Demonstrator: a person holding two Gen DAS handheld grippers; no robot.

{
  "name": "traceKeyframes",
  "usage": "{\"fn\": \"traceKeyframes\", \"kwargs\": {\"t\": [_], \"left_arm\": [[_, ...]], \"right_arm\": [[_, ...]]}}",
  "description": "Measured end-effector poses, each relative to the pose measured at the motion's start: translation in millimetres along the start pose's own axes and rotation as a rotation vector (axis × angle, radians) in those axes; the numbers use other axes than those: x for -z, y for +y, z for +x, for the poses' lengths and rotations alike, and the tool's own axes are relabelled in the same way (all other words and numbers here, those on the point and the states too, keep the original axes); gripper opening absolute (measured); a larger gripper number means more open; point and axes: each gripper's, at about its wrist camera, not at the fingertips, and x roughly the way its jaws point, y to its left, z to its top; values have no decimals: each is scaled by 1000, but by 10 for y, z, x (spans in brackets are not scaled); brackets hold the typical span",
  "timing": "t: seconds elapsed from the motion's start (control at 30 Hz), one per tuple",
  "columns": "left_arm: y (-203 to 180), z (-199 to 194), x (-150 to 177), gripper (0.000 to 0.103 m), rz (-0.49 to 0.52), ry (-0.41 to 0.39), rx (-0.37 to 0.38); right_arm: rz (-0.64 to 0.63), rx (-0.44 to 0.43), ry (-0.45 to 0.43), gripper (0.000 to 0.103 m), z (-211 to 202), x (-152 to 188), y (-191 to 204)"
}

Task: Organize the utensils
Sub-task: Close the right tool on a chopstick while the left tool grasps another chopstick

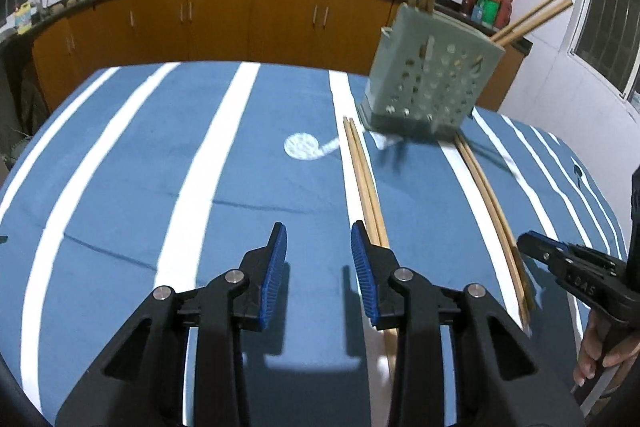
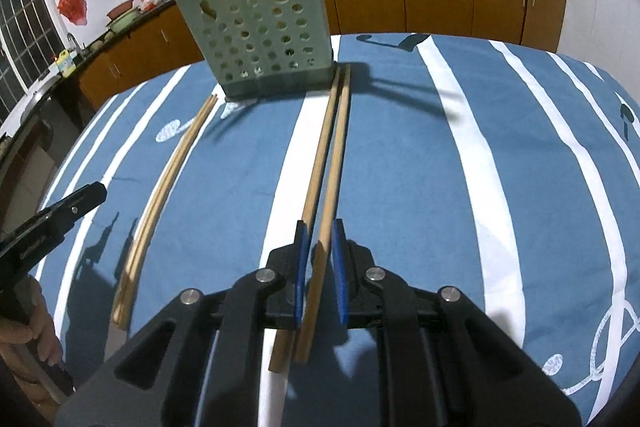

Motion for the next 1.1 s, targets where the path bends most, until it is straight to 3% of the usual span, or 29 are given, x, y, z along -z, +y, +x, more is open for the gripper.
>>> {"fn": "traceKeyframes", "kwargs": {"t": [0.27,0.47,0.73,1.1], "left_arm": [[-58,57,94,30,14,37,21],[-114,96,149,23,26,69,58],[-231,105,201,19,63,91,97],[-371,141,260,15,132,128,76]], "right_arm": [[-21,74,4,8,81,21,-29],[47,119,-11,8,49,-4,-246],[68,129,-17,8,23,11,-354],[75,131,-17,8,10,22,-389]]}}
